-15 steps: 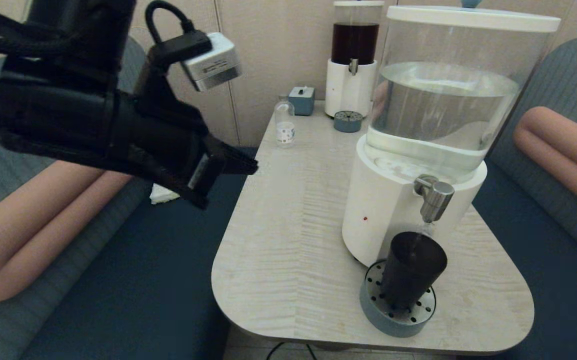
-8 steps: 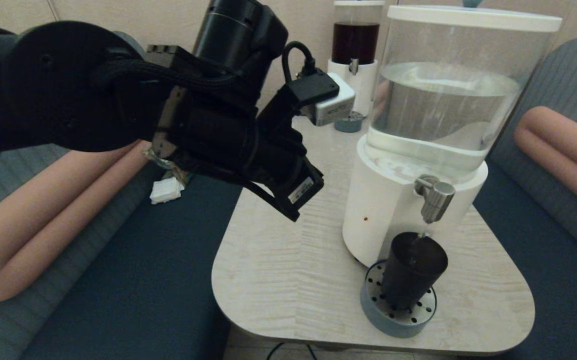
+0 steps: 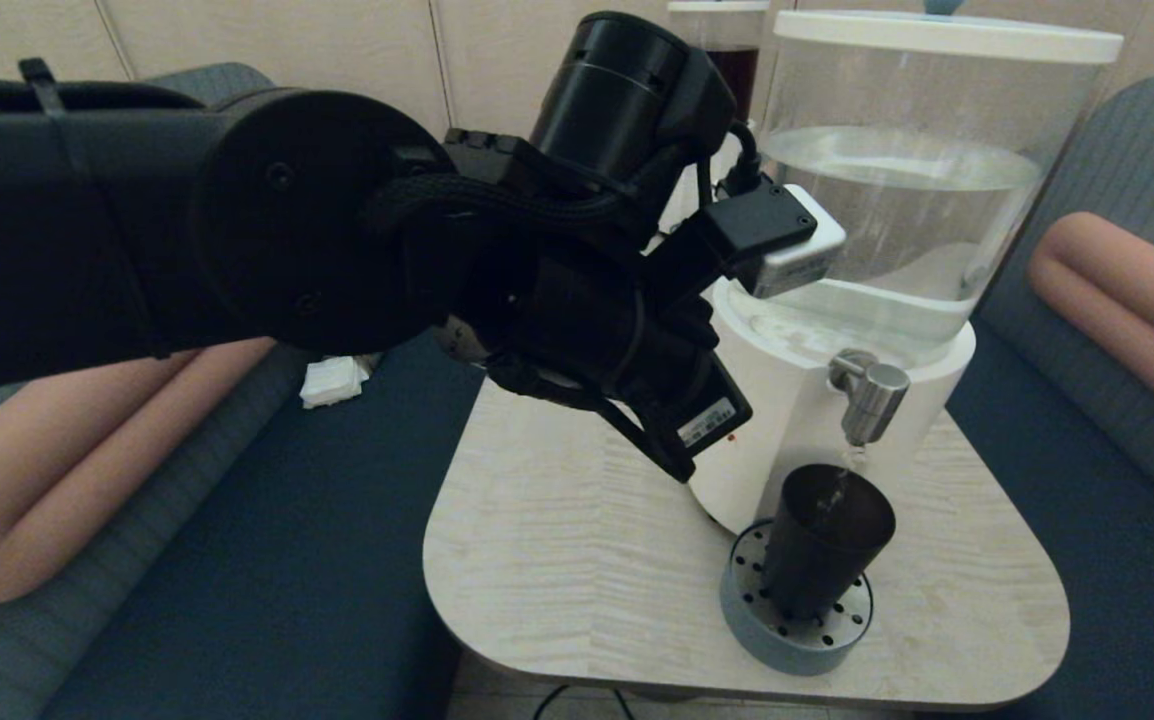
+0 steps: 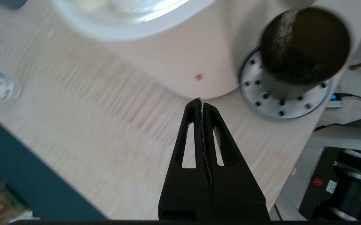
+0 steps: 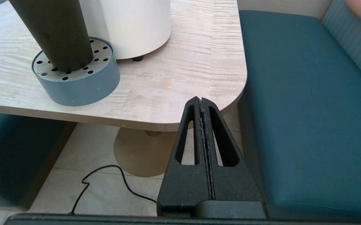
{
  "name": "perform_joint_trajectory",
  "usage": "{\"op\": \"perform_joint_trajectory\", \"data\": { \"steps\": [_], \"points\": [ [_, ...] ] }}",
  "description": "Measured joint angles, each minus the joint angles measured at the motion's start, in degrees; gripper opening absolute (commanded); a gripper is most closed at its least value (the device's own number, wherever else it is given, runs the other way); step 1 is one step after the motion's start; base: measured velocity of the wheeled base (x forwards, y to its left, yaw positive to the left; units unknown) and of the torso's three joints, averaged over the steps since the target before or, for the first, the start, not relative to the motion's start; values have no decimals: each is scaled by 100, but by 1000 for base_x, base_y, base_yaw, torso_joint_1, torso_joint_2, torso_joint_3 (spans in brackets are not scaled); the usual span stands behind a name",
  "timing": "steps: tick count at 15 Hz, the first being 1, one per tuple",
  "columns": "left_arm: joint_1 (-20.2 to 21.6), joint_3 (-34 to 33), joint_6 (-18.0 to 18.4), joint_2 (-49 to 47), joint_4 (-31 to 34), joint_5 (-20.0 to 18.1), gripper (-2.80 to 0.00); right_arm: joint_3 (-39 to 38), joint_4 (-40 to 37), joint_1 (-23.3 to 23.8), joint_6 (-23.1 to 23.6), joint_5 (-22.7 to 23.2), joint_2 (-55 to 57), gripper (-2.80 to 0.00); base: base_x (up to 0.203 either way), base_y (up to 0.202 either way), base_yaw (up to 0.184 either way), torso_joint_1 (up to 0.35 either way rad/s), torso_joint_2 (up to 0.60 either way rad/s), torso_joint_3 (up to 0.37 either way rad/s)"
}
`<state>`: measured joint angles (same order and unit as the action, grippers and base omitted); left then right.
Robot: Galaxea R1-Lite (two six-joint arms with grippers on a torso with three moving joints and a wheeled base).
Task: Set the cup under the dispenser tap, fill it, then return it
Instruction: Turn off the faucet
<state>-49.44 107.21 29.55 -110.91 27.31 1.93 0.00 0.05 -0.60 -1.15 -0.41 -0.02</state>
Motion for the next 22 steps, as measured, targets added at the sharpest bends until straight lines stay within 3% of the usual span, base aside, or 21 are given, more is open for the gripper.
{"op": "perform_joint_trajectory", "data": {
  "steps": [9,13,22],
  "points": [
    [-449,334,-26,-414,-371,7,-280,0,2,0,0,-2,0,-280,0,0,0,0,0,0],
    [-469,334,-26,-510,-778,7,-280,0,5,0,0,-5,0,-280,0,0,0,0,0,0],
    [-533,334,-9,-615,-975,13,-280,0,2,0,0,-2,2,-280,0,0,0,0,0,0]
  ]
}}
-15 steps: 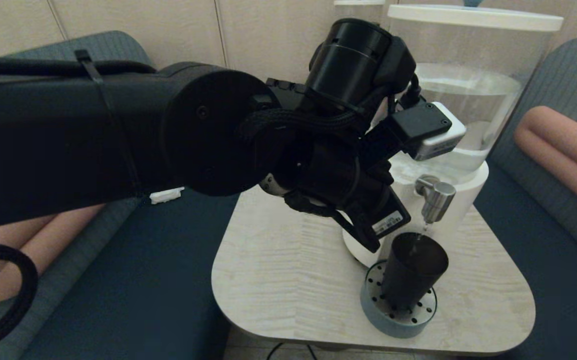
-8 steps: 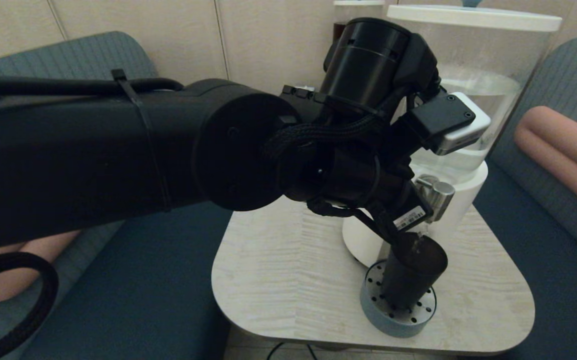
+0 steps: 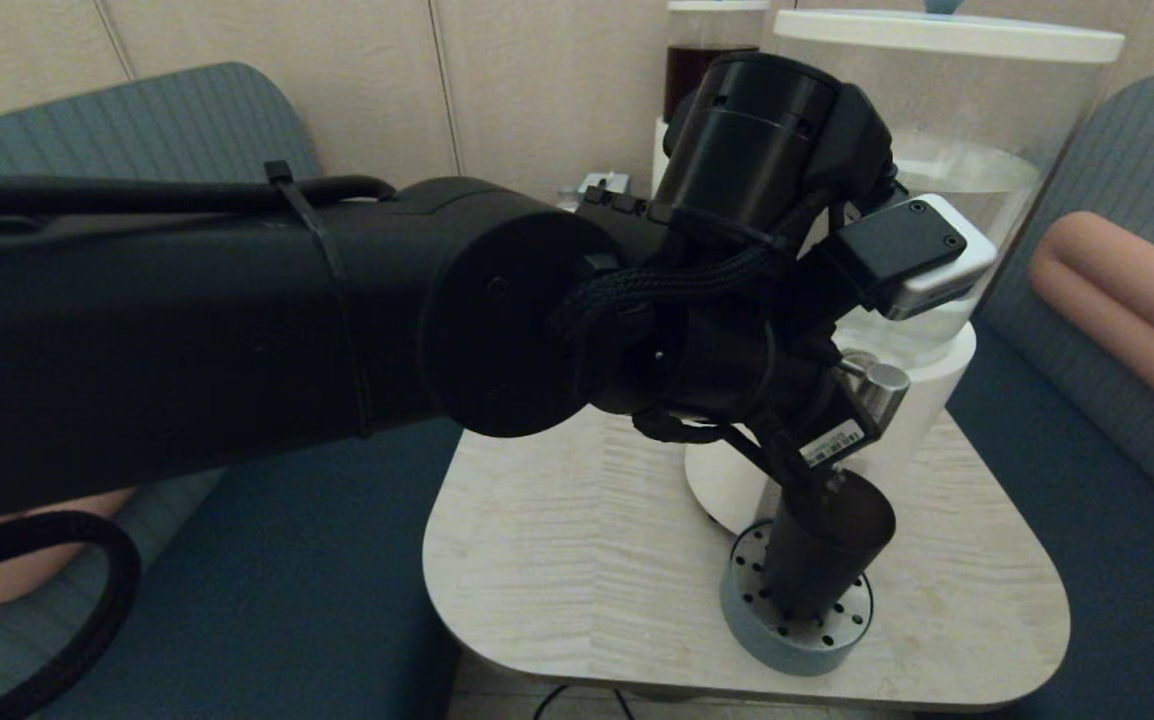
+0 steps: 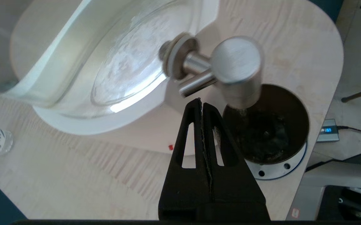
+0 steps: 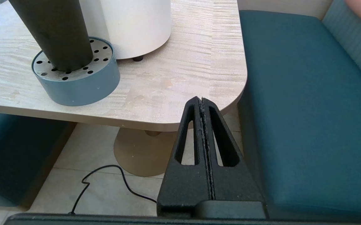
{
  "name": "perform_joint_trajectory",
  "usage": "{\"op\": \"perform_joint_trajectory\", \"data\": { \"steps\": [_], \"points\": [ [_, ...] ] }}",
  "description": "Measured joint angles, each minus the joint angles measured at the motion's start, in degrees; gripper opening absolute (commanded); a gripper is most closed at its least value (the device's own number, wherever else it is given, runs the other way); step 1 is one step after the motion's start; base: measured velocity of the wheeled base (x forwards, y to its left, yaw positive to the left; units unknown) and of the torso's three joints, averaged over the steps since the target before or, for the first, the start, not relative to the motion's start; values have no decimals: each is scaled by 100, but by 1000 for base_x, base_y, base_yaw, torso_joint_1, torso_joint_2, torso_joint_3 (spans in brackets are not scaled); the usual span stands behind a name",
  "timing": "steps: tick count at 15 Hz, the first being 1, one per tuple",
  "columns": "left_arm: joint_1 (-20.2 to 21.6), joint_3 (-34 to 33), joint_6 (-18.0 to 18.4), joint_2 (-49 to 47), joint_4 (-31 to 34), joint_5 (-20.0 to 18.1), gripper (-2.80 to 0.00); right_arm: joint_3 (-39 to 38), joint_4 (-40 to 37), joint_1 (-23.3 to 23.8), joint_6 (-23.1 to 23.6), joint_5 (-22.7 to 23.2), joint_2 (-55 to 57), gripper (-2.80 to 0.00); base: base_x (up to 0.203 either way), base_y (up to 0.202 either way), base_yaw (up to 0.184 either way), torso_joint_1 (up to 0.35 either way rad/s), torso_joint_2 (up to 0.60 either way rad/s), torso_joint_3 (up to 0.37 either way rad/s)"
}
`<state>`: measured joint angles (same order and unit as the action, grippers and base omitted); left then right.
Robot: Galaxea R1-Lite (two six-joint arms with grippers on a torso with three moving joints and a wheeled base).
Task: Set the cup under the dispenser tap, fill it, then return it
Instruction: Turn off the faucet
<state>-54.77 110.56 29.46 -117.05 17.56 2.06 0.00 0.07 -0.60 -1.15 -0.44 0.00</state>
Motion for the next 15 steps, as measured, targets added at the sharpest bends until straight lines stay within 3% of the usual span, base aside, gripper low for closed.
{"op": "perform_joint_trajectory", "data": {
  "steps": [15],
  "points": [
    [-19,11,367,-383,-1087,88,-280,0,0,0,0,2,0,-280,0,0,0,0,0,0]
  ]
}}
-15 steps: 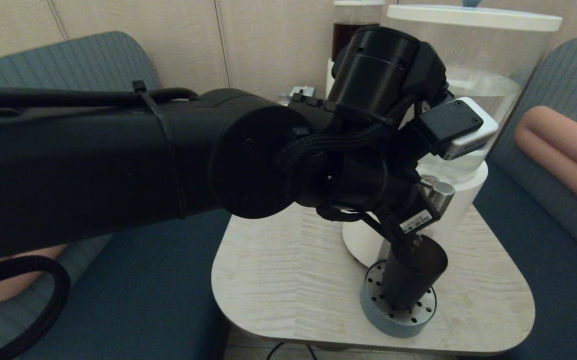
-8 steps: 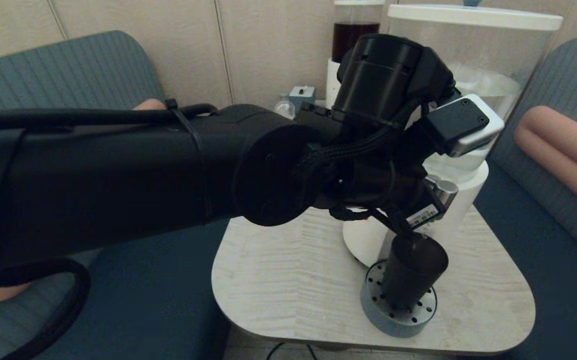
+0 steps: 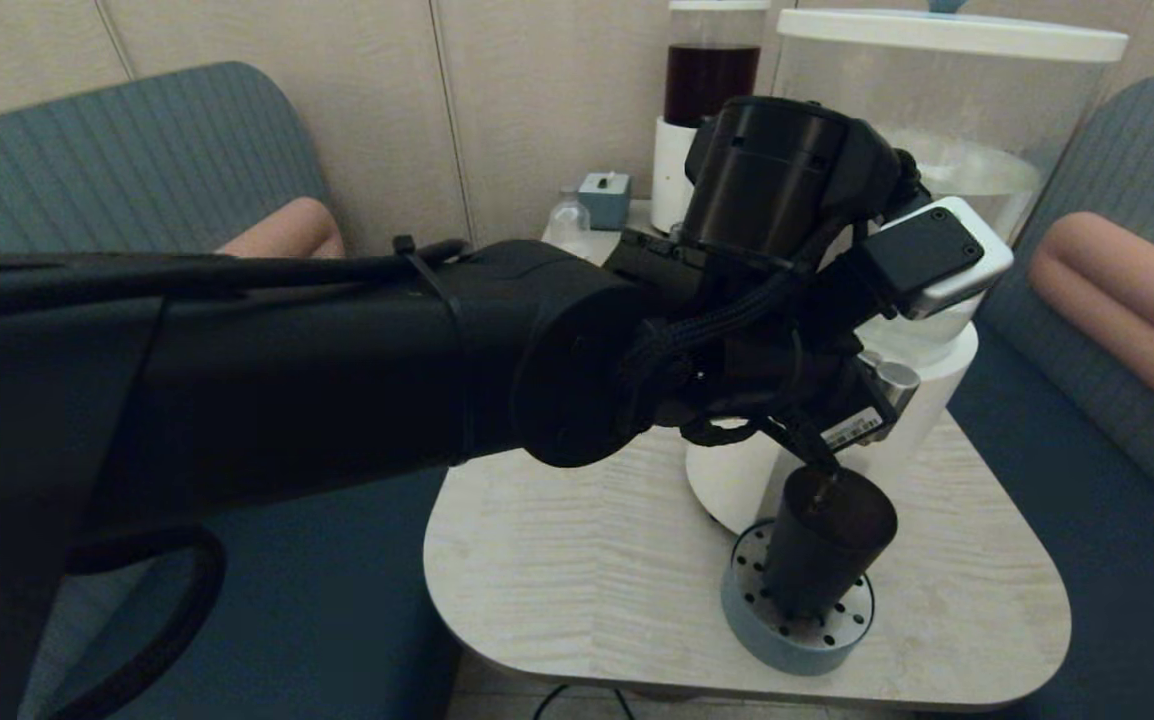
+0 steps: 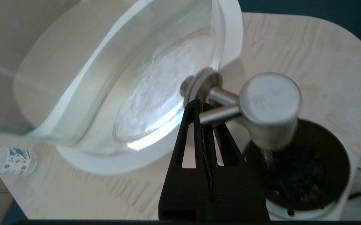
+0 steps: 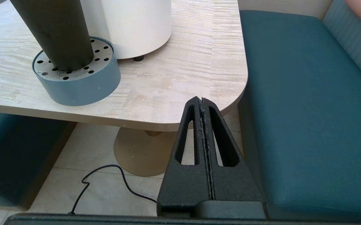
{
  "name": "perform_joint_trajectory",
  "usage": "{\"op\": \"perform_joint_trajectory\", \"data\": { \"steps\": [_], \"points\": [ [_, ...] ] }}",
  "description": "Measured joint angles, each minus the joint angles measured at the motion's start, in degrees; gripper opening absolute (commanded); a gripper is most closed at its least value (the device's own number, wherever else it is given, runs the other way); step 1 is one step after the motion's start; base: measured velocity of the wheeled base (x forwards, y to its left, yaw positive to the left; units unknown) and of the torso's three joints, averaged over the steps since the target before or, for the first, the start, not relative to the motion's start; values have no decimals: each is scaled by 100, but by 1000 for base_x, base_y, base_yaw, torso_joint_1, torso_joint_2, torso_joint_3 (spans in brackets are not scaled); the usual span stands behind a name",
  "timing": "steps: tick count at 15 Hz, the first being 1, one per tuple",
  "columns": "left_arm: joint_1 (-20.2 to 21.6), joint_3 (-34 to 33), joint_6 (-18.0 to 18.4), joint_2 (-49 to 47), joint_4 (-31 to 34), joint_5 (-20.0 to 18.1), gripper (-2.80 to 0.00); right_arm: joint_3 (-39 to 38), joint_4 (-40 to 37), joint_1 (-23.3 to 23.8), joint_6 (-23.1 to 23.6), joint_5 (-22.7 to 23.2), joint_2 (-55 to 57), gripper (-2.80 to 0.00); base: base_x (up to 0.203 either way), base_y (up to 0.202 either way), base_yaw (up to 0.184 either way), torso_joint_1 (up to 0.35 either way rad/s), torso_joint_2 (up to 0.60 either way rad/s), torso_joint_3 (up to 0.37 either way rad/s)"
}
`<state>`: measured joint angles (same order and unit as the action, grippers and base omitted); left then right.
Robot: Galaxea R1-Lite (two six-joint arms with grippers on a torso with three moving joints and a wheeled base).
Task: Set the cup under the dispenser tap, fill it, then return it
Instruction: Turn off the faucet
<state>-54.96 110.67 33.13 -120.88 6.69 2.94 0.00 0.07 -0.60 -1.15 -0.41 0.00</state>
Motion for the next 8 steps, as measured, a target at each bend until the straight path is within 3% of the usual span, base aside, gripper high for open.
{"op": "perform_joint_trajectory", "data": {
  "steps": [8],
  "points": [
    [-172,-2,28,-240,-571,-28,-280,0,0,0,-1,-1,0,-280,0,0,0,0,0,0]
  ]
}}
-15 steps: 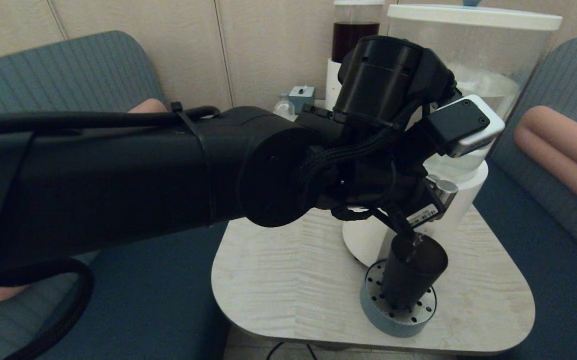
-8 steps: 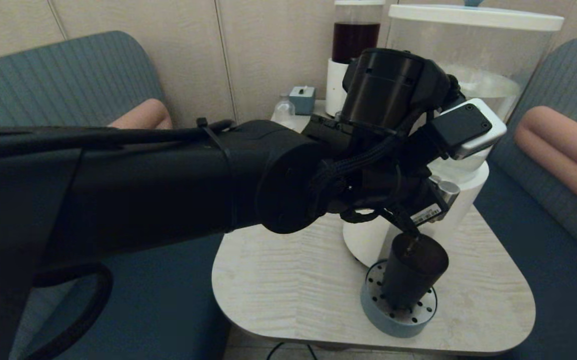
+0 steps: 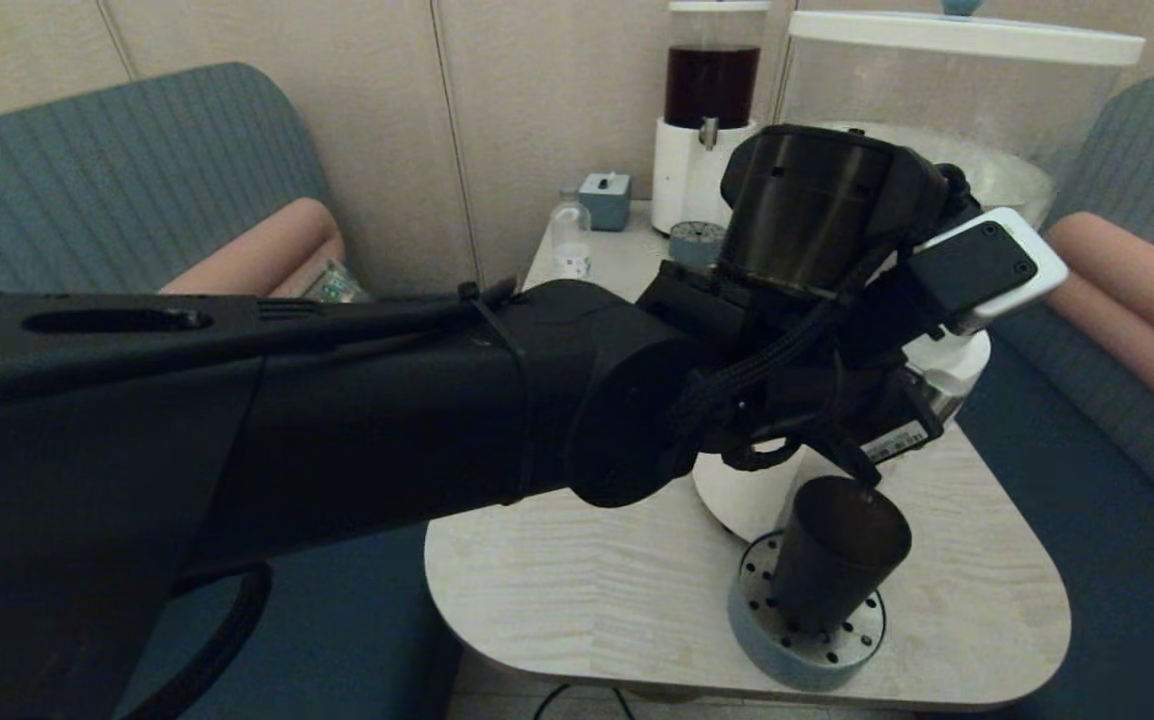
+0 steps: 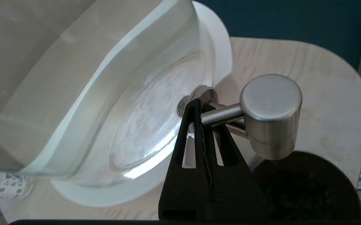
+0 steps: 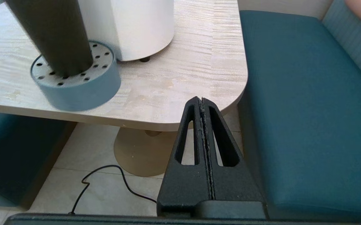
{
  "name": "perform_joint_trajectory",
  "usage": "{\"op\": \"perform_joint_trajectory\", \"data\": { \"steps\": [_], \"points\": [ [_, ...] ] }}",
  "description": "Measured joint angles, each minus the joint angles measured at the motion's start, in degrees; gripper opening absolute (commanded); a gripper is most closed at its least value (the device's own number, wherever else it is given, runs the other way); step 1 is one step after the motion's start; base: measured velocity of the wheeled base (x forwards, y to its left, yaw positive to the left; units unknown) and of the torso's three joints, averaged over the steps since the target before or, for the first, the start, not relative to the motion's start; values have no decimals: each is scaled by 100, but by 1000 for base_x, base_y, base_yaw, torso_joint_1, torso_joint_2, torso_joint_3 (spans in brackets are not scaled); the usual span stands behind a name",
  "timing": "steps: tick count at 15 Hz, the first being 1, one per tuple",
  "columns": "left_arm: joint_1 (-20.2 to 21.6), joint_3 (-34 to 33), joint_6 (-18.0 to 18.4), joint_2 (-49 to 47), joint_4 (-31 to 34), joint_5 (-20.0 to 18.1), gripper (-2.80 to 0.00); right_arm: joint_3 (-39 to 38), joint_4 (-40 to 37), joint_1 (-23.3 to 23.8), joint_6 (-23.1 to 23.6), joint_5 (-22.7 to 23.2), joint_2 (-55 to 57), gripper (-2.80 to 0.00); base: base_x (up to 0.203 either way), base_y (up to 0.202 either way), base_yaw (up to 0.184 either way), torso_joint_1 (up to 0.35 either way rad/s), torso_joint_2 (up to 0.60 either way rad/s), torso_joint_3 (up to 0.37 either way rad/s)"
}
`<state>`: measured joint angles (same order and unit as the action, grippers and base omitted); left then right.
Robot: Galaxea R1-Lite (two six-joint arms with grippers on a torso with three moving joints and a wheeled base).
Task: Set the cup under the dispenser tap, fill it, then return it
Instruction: Turn off the faucet
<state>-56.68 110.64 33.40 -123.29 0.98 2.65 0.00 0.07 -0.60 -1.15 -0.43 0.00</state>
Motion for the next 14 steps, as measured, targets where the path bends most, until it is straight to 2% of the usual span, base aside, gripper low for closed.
{"op": "perform_joint_trajectory", "data": {
  "steps": [10,14],
  "points": [
    [-46,-105,-16,-3,36,-1,-280,0,0,0,3,-2,0,-280,0,0,0,0,0,0],
    [-42,-438,-41,155,159,15,-280,0,1,0,2,-4,0,-280,0,0,0,0,0,0]
  ]
}}
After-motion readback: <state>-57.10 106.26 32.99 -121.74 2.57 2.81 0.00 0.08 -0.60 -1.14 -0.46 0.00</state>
